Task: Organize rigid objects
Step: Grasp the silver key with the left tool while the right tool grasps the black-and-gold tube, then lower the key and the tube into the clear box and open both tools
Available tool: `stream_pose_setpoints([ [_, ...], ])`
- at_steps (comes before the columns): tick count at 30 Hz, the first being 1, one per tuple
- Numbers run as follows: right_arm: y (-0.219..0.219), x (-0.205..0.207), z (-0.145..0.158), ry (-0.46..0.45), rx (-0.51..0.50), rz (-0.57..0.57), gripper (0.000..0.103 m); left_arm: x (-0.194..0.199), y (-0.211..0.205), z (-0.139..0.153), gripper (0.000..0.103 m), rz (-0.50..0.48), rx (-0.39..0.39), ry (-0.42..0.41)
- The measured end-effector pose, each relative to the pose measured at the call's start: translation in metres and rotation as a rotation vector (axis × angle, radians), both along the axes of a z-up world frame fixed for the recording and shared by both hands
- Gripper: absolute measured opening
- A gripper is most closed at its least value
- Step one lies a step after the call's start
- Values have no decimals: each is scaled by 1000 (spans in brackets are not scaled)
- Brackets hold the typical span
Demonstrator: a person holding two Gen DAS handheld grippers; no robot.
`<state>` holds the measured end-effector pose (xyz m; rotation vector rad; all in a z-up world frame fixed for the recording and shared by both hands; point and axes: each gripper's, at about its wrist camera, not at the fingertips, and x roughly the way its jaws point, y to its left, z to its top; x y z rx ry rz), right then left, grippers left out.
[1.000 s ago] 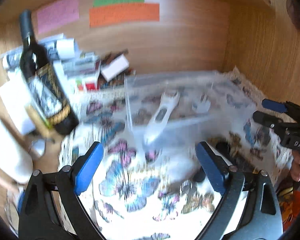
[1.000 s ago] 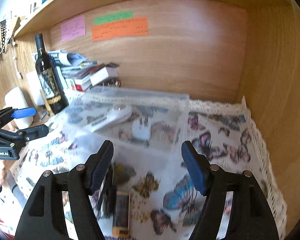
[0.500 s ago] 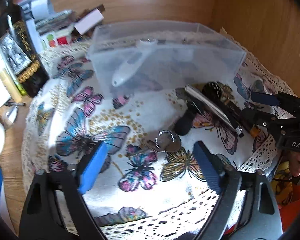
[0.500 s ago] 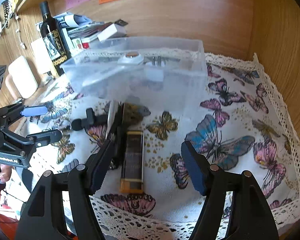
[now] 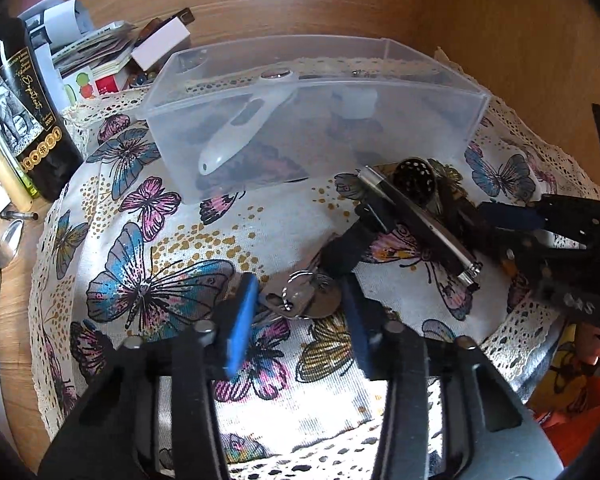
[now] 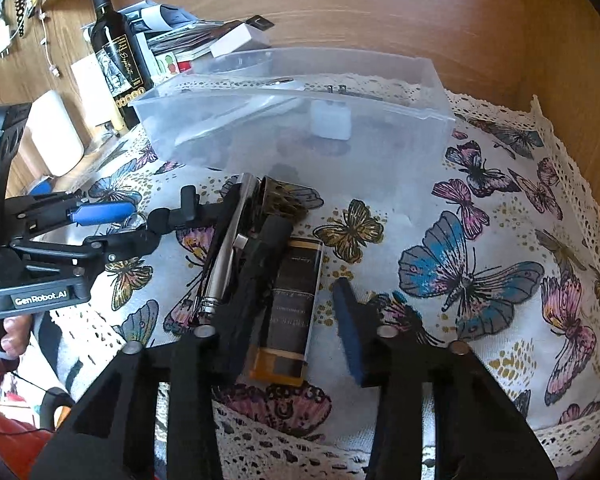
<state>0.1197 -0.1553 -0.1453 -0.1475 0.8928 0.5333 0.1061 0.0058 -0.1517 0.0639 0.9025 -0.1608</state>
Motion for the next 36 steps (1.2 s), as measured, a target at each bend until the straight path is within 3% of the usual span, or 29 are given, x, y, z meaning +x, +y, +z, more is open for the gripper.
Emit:
stream_pose_setpoints([
  [3, -3, 2, 1, 0, 13, -9, 22, -4, 0, 1, 33, -2, -1, -12],
  [5, -5, 2, 2, -13, 12, -24, 21, -8, 1, 3, 23, -1, -24, -19],
  [18, -16, 1, 34, -123, 42, -78, 21, -24, 22, 28, 23, 60, -46, -92],
  [36, -23, 16, 90, -293, 126, -116, 21, -10, 36, 111, 23, 82, -66, -308],
])
